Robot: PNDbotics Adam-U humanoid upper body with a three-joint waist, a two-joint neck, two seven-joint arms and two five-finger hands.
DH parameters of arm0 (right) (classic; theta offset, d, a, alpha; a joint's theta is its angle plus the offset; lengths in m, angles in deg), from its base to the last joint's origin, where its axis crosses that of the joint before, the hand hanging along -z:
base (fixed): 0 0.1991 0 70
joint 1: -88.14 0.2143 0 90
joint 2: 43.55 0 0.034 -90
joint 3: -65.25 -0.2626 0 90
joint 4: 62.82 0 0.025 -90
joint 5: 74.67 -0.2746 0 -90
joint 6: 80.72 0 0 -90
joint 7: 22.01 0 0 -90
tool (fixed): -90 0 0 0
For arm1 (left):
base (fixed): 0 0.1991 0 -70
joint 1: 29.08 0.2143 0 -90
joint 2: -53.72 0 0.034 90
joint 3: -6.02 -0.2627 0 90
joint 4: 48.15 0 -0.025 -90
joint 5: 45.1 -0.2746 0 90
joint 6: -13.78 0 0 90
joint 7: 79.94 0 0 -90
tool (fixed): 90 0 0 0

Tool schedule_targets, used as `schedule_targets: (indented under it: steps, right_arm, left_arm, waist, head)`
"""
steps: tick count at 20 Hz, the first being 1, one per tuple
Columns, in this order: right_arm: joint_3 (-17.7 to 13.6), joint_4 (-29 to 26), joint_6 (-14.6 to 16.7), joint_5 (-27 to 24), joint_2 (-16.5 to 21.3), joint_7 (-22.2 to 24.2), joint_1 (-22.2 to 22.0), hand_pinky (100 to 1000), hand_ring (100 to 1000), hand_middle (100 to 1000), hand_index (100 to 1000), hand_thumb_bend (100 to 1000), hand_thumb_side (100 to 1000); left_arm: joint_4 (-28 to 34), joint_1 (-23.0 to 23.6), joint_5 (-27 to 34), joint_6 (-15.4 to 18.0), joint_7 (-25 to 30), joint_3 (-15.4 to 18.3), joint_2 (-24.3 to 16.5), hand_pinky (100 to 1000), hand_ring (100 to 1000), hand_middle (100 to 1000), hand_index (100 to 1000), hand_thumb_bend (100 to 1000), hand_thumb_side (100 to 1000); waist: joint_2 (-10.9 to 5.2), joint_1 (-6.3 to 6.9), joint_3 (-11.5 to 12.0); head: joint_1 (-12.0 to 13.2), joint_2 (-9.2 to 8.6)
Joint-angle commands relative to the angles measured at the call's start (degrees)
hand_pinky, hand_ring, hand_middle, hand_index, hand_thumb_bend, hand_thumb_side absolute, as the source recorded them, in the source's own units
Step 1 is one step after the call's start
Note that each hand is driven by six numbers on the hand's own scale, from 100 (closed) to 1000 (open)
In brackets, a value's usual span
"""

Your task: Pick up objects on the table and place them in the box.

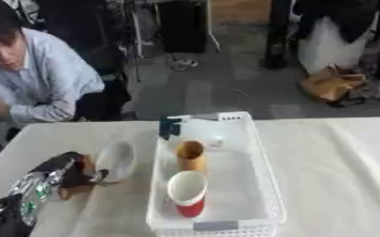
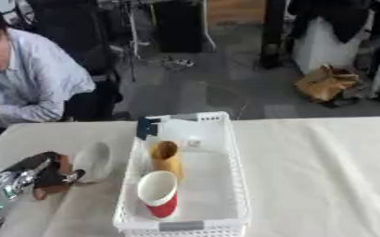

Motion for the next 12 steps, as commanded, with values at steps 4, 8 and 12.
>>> schedule_targets:
  steps: [4, 8, 12]
  right_arm:
    - [-0.04, -0.99, 0.06, -0.27, 0.70, -0.33, 0.14, 802, 878, 731, 754, 100, 1000]
    - [-0.11, -0.99, -0.18, -0.28, 0.76, -0.64, -0.01, 802, 878, 730, 752, 100, 1000]
    - [0.13, -0.99, -0.62, -0.30, 0.75, -0.61, -0.18, 802, 878, 727, 749, 100, 1000]
  left_arm:
    - [0.68, -1.41, 0.68, -0.04, 0.19, 0.94, -2.36, 1000, 1000, 1000, 1000, 530, 909]
    - [0.79, -1.52, 2.00, -0.02, 1.13, 1.02, -2.55, 1000, 1000, 1000, 1000, 522, 917]
    - [1.37, -2.02, 3.13, -0.08, 1.48, 1.68, -2.59, 1000, 1000, 1000, 1000, 476, 930]
  waist:
    - [-1.39, -0.29, 0.60]
    - [-1.64, -0.31, 0.73]
    - [-2.21, -0.22, 1.10]
  head:
    - [0.06, -0.26]
    - [0.01, -0.01]
    - [0.03, 0.13]
